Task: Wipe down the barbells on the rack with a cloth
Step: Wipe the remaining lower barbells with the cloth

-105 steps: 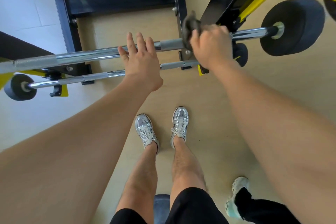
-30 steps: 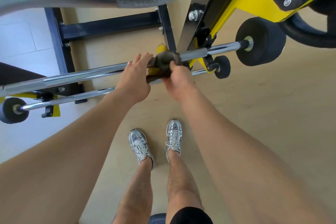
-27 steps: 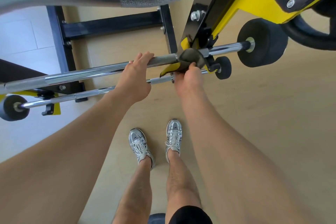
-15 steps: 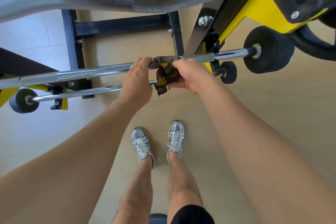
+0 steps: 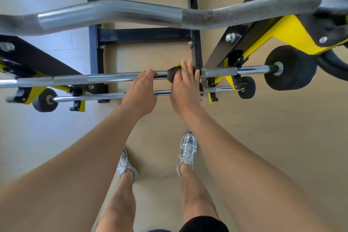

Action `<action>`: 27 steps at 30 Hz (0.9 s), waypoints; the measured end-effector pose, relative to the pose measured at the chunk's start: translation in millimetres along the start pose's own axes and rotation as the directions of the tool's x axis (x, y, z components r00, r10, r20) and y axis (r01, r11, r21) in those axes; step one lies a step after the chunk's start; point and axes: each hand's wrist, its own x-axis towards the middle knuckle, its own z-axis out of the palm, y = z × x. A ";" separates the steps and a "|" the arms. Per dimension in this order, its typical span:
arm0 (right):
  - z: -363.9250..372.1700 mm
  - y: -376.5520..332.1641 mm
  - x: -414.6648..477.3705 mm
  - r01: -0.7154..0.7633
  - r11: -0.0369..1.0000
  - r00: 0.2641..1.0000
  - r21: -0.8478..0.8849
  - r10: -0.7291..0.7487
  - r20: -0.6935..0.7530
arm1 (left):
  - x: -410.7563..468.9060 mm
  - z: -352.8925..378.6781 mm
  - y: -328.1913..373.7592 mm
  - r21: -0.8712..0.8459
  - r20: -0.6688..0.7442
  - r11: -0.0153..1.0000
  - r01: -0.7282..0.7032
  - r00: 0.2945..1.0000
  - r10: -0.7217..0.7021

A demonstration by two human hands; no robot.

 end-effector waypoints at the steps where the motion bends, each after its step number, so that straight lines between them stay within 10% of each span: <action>1: -1.4 -13.8 6.4 0.062 0.998 0.997 0.029 -0.063 0.037 | -2.2 -3.7 -5.3 -0.011 0.005 1.000 -0.014 1.000 0.014; 17: 56.2 -277.3 42.5 0.313 0.948 0.929 0.063 -0.320 0.185 | -70.2 -141.6 -238.4 0.115 -0.242 0.965 0.234 0.949 -0.201; 27: 84.5 -367.4 49.4 0.391 0.910 0.906 0.141 -0.407 0.116 | -78.4 -134.9 -302.1 0.034 -0.269 0.987 0.155 0.953 -0.141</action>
